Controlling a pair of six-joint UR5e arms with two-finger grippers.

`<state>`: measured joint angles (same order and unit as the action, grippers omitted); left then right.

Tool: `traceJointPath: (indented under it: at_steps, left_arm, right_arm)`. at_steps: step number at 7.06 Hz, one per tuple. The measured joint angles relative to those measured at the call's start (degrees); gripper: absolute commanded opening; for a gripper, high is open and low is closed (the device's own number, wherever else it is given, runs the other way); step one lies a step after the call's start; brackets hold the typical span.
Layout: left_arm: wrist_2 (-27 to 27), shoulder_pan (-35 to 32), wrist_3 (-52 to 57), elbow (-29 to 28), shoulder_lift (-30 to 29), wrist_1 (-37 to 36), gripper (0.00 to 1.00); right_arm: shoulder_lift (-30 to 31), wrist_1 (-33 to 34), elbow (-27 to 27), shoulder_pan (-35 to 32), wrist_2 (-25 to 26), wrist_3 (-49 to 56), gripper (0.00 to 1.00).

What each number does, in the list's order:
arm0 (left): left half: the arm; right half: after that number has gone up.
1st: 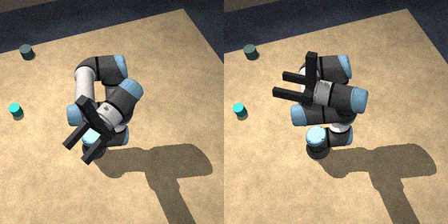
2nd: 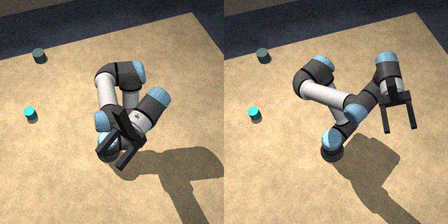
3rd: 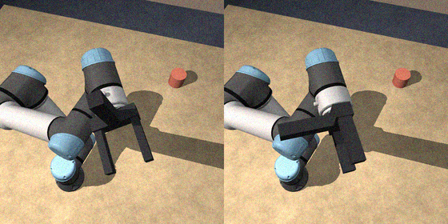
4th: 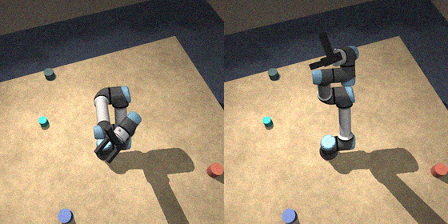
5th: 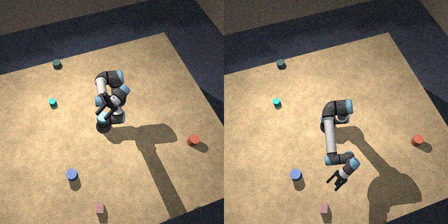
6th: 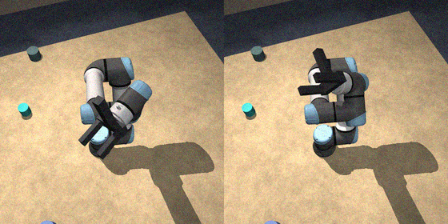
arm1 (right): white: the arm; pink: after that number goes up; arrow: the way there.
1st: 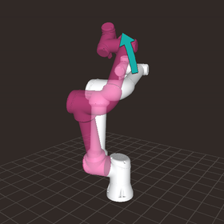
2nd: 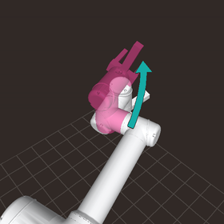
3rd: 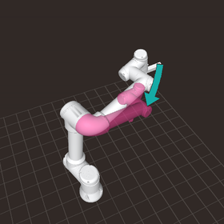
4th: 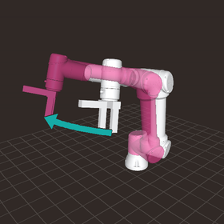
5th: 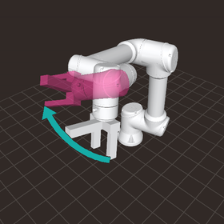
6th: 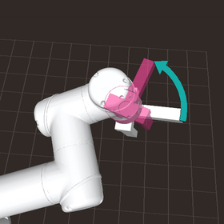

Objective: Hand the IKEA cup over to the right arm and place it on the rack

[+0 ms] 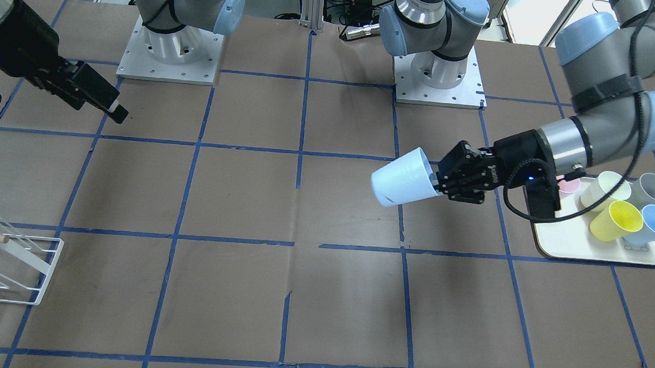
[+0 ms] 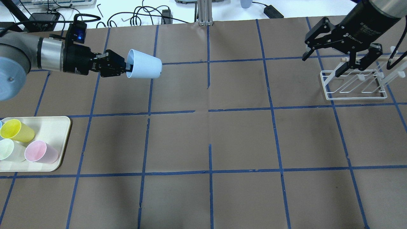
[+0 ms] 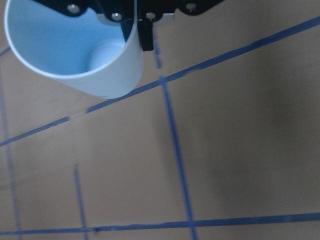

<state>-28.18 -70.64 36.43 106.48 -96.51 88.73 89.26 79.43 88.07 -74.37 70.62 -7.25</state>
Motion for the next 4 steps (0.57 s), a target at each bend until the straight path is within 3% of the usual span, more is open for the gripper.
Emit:
traceJointPath:
  at_steps: [2,4]
  left_arm:
    - [19.5,-6.8,0.1,7.9,1.5,-0.6,0.0]
    - [36.3,-15.6,0.1,9.7,0.0,-2.9,0.0]
  right_arm:
    - [0.1,-8.6,0.4,4.1,-12.1,2.0,1.0]
    - [0.1,-20.1,0.5,4.8,-24.3,2.2,1.0]
